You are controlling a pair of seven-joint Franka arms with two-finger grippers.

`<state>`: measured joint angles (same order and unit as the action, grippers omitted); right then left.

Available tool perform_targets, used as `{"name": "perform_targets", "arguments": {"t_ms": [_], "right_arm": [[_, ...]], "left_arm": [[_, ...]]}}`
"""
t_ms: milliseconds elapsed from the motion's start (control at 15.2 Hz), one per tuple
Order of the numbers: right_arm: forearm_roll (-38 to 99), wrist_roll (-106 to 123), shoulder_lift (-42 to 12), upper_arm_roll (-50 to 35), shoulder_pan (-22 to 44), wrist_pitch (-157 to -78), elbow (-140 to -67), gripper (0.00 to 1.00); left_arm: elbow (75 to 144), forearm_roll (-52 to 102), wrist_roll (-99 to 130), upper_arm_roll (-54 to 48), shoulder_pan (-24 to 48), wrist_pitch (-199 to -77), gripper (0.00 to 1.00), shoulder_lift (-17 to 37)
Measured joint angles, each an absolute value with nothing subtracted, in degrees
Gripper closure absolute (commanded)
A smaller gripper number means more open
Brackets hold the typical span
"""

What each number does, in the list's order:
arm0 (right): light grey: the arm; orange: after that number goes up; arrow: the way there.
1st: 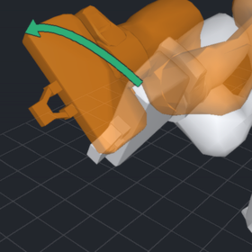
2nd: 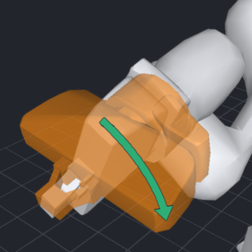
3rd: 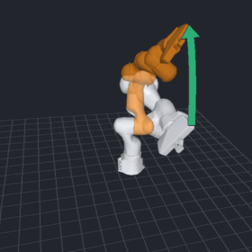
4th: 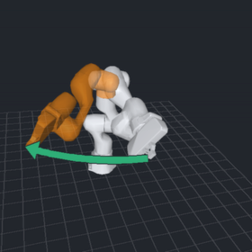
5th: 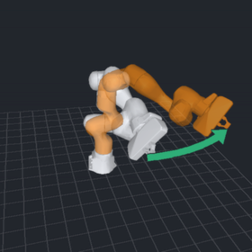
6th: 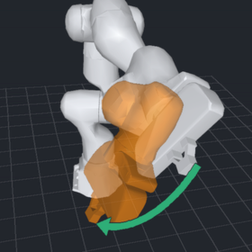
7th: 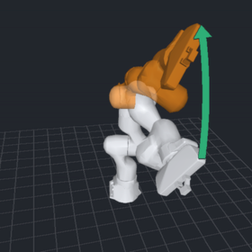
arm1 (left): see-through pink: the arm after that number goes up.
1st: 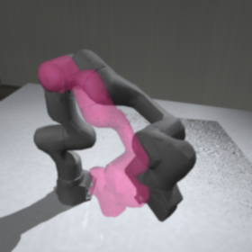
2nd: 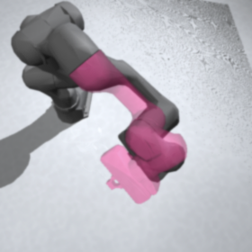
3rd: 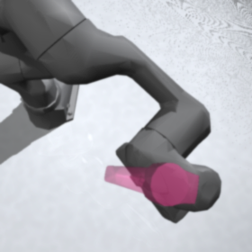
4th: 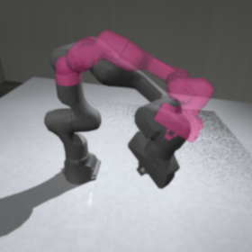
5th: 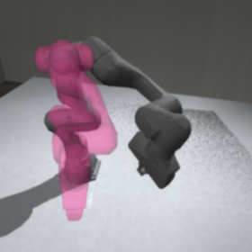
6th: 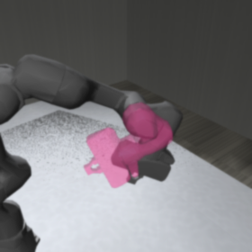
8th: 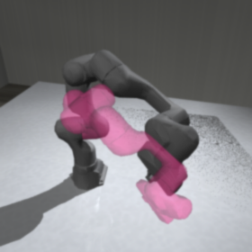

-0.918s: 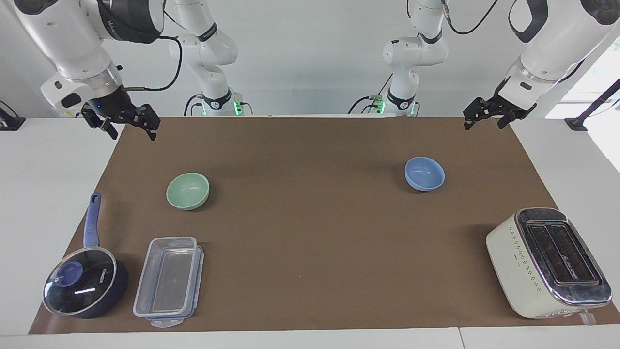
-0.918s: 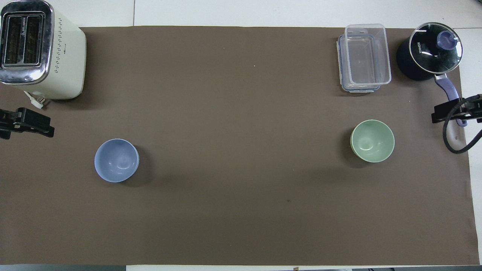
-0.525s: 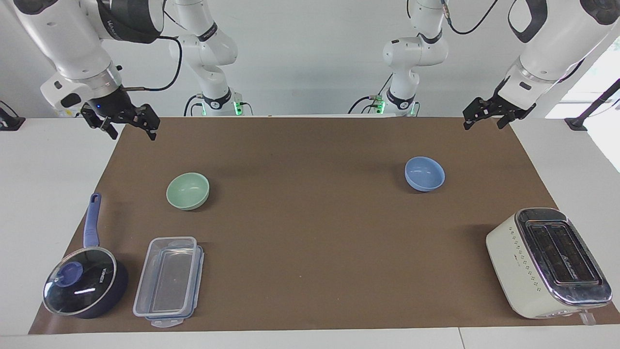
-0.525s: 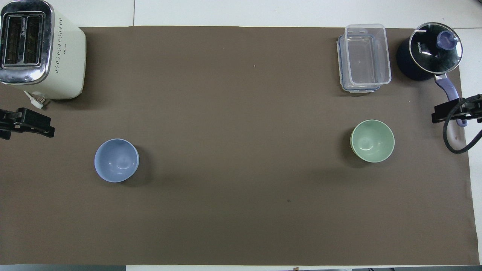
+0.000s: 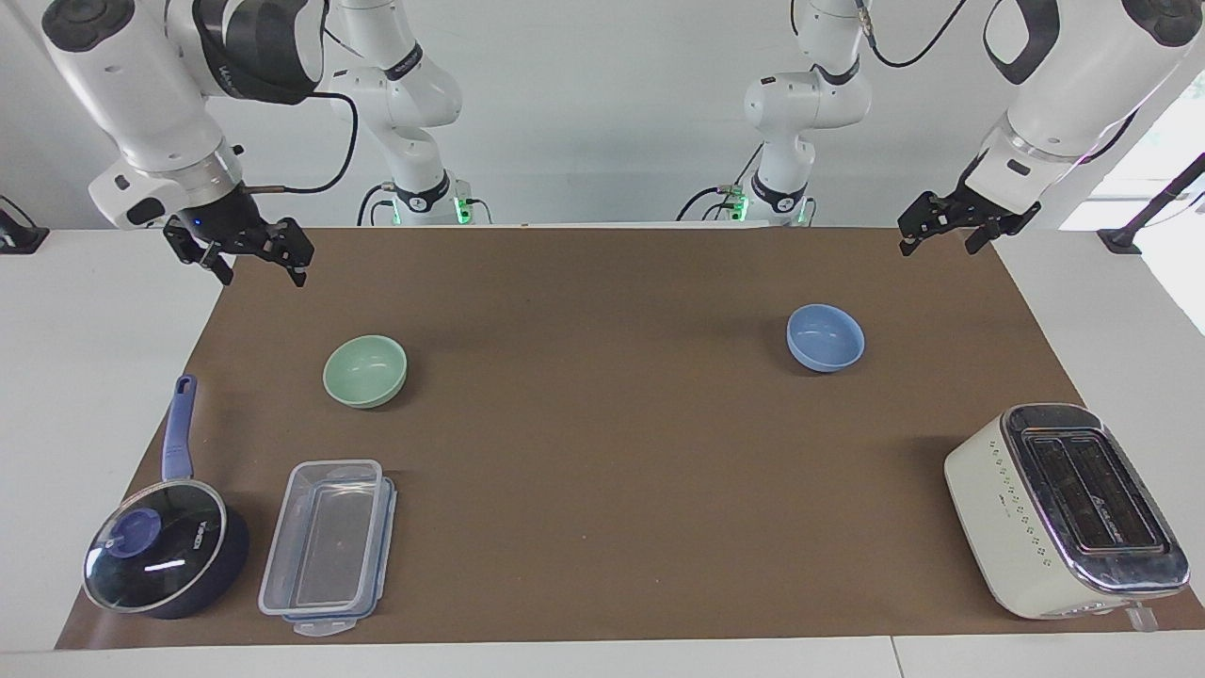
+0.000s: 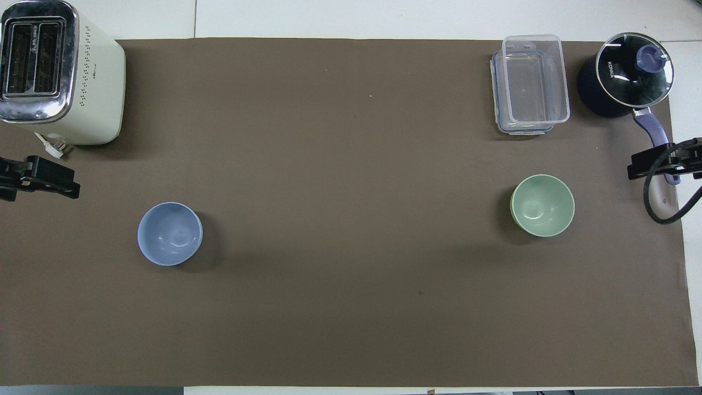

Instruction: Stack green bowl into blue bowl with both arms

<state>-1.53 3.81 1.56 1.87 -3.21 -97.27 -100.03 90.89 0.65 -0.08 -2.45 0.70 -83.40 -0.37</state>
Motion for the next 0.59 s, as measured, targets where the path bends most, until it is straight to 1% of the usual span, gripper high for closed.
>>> {"name": "perform_targets", "arguments": {"t_ms": [131,262,393,525,590], "right_arm": [[-0.8,6.9,1.6,1.9,-4.5,-104.3,-106.2,0.0],[2.0,11.5,0.9,2.0,-6.8,-113.4,-114.5,0.01],[3.7,13.2,-0.2,2.1,-7.8,-119.7,-120.9,0.01],[3.8,14.4,-1.4,2.0,-7.8,-124.9,-124.5,0.06],[3.9,15.1,-2.1,2.0,-7.8,-127.9,-126.0,0.12]], "left_arm": [[91.7,0.6,-0.1,-2.5,0.9,-84.2,0.0,-0.6],[94.0,0.6,-0.1,-2.5,0.9,-87.0,0.0,-1.4],[98.7,0.6,-0.1,-2.5,0.9,-90.1,0.0,-3.1],[105.4,0.6,-0.1,-2.5,0.9,-94.0,0.0,-5.1],[109.1,0.6,-0.2,-2.4,0.9,-96.7,0.0,-5.9]]}}
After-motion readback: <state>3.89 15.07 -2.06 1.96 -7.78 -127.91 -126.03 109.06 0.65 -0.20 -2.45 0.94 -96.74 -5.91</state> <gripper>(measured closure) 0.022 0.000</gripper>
